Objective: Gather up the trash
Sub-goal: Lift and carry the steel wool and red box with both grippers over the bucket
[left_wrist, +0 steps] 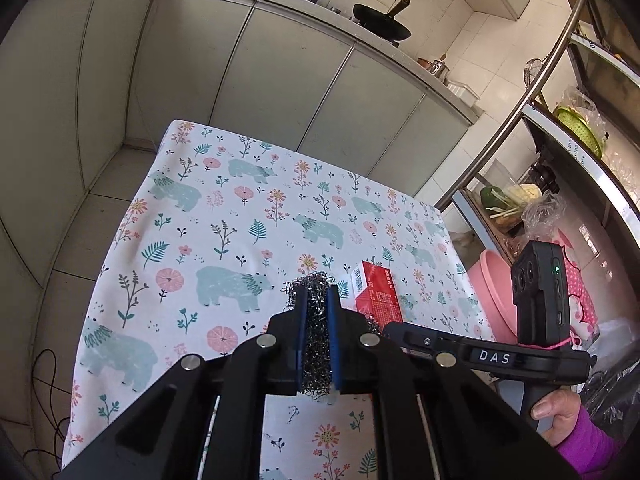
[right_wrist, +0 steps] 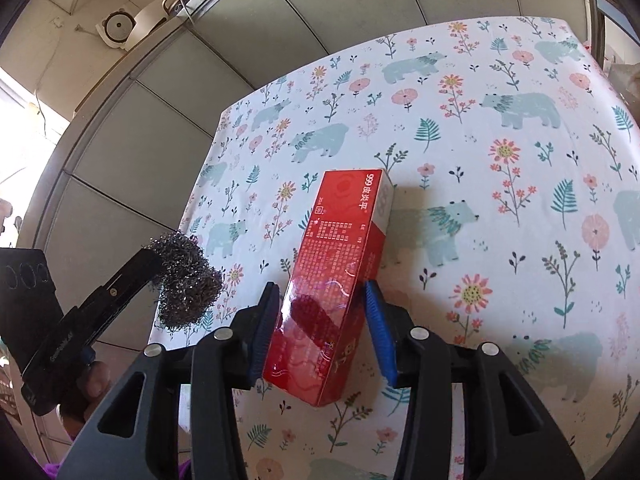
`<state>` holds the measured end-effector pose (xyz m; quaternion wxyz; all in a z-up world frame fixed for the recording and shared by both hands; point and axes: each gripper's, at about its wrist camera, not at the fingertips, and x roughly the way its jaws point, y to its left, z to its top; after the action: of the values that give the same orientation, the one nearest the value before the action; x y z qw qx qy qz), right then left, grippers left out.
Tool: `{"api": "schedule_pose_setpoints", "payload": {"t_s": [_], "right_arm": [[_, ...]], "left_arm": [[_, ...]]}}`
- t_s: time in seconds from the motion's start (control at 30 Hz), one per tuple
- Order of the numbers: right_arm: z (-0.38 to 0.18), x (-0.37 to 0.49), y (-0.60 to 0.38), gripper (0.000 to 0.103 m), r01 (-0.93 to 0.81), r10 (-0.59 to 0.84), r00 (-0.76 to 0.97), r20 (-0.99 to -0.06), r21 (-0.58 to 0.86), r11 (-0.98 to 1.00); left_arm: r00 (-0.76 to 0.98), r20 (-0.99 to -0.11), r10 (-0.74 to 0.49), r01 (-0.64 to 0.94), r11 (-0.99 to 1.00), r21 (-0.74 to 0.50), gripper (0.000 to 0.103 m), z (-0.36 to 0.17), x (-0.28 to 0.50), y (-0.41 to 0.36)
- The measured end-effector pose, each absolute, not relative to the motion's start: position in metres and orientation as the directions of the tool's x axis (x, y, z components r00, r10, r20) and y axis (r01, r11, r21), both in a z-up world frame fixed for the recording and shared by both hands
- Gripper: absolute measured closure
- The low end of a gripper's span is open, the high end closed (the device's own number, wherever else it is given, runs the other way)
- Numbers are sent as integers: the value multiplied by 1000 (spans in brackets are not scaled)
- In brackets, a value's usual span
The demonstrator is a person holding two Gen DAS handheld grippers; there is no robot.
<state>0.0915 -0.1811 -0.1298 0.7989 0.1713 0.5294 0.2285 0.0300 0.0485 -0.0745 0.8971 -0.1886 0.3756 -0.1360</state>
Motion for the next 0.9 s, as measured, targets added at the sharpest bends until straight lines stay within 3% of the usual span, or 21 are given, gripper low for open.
{"api": "schedule_pose_setpoints", "payload": {"t_s": [0.2, 0.5, 0.9], "right_arm": [[-133, 92, -157, 51, -225, 479, 315, -819, 426, 876], [-128, 82, -133, 49, -315, 350, 414, -840, 229, 921], [-119, 63, -171, 56, -304, 383, 490, -783, 259, 917]], "left_arm": [[676, -631, -381, 101, 896, -432, 94, -74, 31, 51], [678, -637, -367, 94, 903, -420, 94, -70, 33, 49], [701, -622, -347, 113, 916, -384, 94, -61, 27, 30]]}}
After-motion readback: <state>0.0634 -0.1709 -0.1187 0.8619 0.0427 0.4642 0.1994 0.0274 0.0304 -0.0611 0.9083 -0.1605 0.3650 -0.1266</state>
